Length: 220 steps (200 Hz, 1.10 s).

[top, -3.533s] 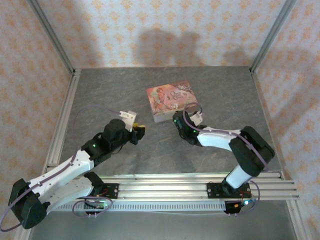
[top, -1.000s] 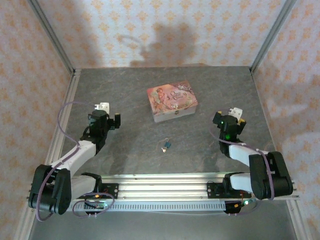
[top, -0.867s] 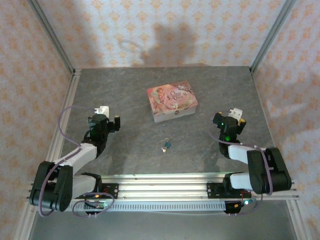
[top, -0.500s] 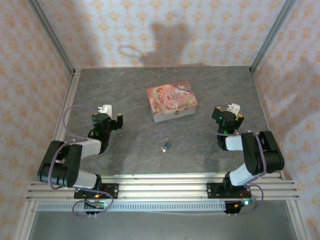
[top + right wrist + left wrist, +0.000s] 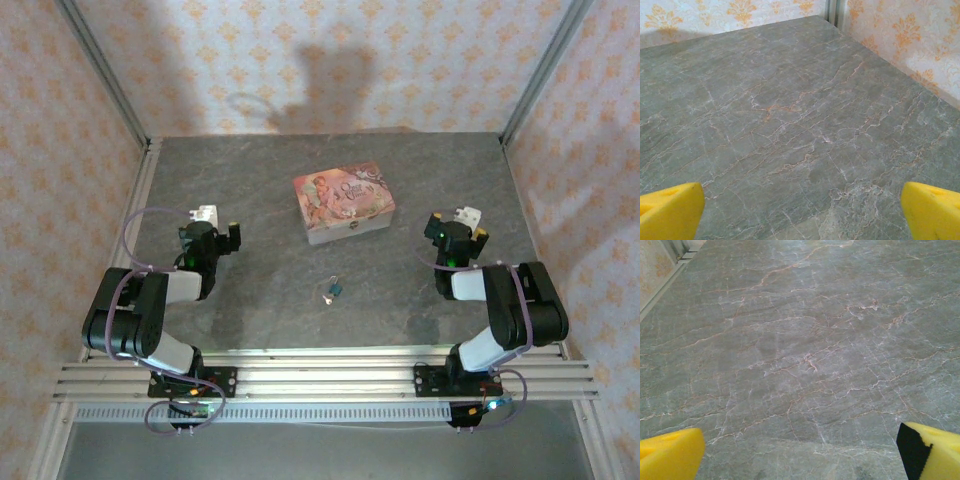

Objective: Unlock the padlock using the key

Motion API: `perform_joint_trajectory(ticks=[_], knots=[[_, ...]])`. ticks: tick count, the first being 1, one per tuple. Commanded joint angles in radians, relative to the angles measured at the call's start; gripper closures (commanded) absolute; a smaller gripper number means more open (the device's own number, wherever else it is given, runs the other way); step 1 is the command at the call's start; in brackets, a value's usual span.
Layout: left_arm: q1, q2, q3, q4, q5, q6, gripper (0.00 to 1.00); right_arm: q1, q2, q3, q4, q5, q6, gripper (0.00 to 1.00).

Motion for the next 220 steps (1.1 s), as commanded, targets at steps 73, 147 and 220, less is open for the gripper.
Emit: perform_joint_trajectory(ticks=[73, 147, 220], knots=[[0.001, -0.006, 0.020, 0.032, -0.015, -0.008, 0.00, -0.005, -0.009, 0.005, -0.006, 0.014, 0.013, 0.00], [0.001, -0.006, 0.021, 0.031, -0.015, -0.009, 0.00, -0.005, -0.009, 0.005, -0.005, 0.014, 0.012, 0.00], [0.001, -0.006, 0.021, 0.031, -0.015, -0.007, 0.00, -0.005, -0.008, 0.006, -0.007, 0.014, 0.012, 0.00]])
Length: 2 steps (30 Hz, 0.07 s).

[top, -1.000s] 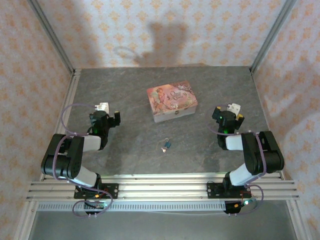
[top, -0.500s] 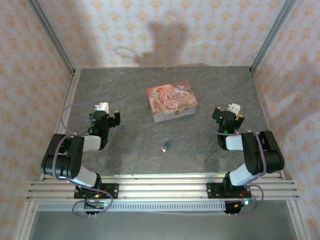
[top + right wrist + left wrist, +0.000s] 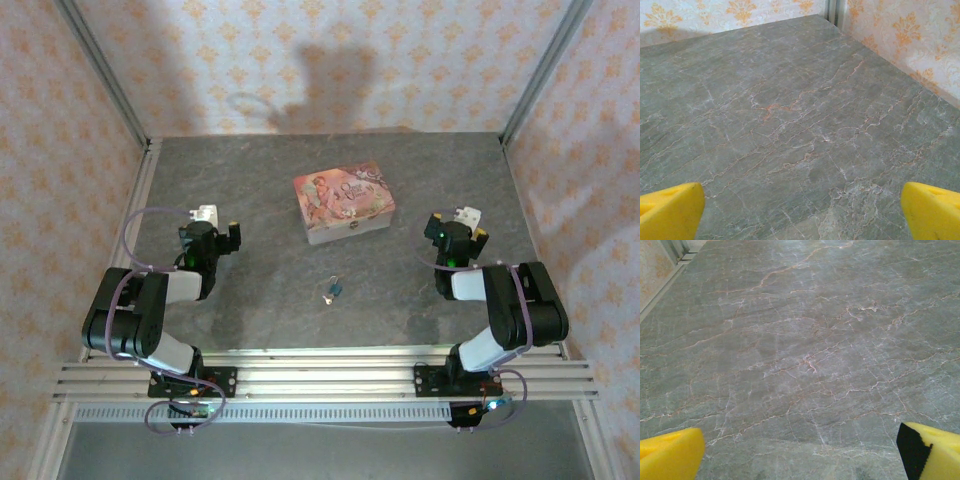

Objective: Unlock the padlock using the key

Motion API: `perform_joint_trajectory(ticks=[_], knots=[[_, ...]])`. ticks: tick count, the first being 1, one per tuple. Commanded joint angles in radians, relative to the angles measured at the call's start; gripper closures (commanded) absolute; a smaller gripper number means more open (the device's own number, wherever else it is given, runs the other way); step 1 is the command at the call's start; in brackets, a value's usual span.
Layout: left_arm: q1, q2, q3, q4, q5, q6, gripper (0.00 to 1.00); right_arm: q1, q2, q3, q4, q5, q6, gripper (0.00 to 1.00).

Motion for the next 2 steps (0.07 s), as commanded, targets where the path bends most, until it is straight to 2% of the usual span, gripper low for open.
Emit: perform_joint_trajectory(ticks=[1, 2], knots=[[0.001, -0.006, 0.020, 0.030, -0.015, -0.008, 0.00, -0.005, -0.009, 0.006, -0.005, 0.014, 0.013, 0.00], [0.001, -0.006, 0.020, 0.030, -0.015, -0.008, 0.00, -0.005, -0.009, 0.005, -0.003, 0.013, 0.013, 0.00]])
